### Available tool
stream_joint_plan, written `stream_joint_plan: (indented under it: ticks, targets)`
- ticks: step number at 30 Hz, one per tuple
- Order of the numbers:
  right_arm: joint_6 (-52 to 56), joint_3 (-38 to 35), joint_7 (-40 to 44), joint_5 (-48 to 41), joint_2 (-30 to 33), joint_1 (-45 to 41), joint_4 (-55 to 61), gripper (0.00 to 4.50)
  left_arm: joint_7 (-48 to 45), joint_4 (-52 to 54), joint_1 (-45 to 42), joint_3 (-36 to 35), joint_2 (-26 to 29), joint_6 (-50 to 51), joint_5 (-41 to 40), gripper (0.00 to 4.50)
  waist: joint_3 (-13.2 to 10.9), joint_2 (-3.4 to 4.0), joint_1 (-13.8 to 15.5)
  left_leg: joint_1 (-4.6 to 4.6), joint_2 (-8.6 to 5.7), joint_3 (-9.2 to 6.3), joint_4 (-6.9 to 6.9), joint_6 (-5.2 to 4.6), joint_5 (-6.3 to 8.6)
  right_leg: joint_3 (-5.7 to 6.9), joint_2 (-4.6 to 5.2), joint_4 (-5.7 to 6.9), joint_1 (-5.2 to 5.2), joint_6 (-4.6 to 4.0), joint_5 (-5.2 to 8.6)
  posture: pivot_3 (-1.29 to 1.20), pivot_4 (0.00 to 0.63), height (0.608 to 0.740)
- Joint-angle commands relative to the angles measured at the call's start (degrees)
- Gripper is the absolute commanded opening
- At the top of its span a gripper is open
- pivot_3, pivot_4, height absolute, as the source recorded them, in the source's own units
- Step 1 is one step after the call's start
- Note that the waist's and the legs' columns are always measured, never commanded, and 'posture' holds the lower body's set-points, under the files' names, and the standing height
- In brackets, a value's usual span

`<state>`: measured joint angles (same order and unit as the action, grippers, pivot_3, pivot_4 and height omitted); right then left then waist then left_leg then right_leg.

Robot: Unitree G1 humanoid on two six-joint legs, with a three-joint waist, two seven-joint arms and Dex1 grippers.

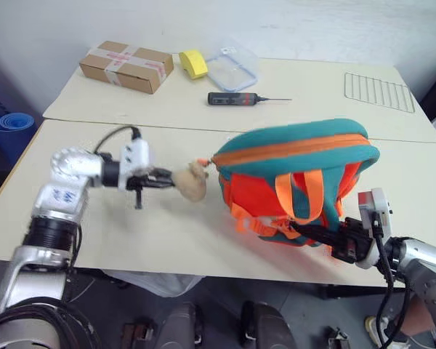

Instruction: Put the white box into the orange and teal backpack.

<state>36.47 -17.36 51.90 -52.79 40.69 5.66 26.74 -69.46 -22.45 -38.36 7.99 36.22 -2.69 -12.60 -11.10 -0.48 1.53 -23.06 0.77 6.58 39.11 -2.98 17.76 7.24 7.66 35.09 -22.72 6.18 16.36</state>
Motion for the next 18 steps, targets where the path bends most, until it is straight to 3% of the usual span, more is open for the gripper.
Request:
stream_joint_plan:
  ticks: [1, 6, 12, 14, 18]
  targets:
    - [-1.8, -2.4, 0.5, 0.0, -0.5, 1.1, -0.3, 0.11, 3.5, -2.5, 0.5, 0.0, -2.7, -1.1, 2.2, 0.06, 0.0, -0.01, -0.1, 0.0, 0.0, 0.0, 0.0, 0.0, 0.0, -0.03, 0.01, -0.01, 0.0, 0.0, 0.0, 0.0, 0.15, 0.74]
    - [-3.0, -2.2, 1.2, 0.5, -0.7, 1.6, -0.9, 0.11, 5.9, 3.3, -0.1, -5.9, -8.5, 8.1, -7.9, 0.06, 0.0, -0.01, 0.0, 0.0, -0.01, 0.0, 0.01, -0.02, -0.01, 0.0, -0.01, 0.05, 0.01, 0.01, 0.0, 0.0, 0.15, 0.74]
    - [-4.2, -1.6, 1.8, 0.7, -1.3, 1.6, -1.5, 0.11, 5.0, 11.9, -3.7, -13.6, -6.2, 25.5, -21.2, 0.06, 0.0, -0.01, -0.2, 0.0, 0.0, -0.05, 0.02, -0.01, -0.02, 0.0, -0.04, 0.06, 0.01, 0.01, 0.0, 0.0, 0.15, 0.74]
    - [-4.3, -1.4, 1.9, 0.8, -1.7, 1.6, -1.8, 0.11, 7.5, 9.5, -5.2, -15.0, -5.4, 27.9, -21.0, 0.06, 0.0, -0.01, -0.2, 0.01, -0.02, -0.04, 0.02, -0.01, -0.02, 0.03, -0.11, 0.08, 0.01, 0.01, 0.0, 0.0, 0.15, 0.74]
    - [-4.4, -1.5, 1.3, 0.3, -2.5, 0.7, -2.1, 0.11, 9.4, 4.2, -4.6, -9.9, -3.2, 25.2, -11.7, 0.06, 0.0, -0.01, -0.1, 0.06, -0.08, -0.01, 0.02, -0.02, -0.02, 0.16, -0.17, 0.14, 0.03, 0.01, 0.0, 0.0, 0.15, 0.74]
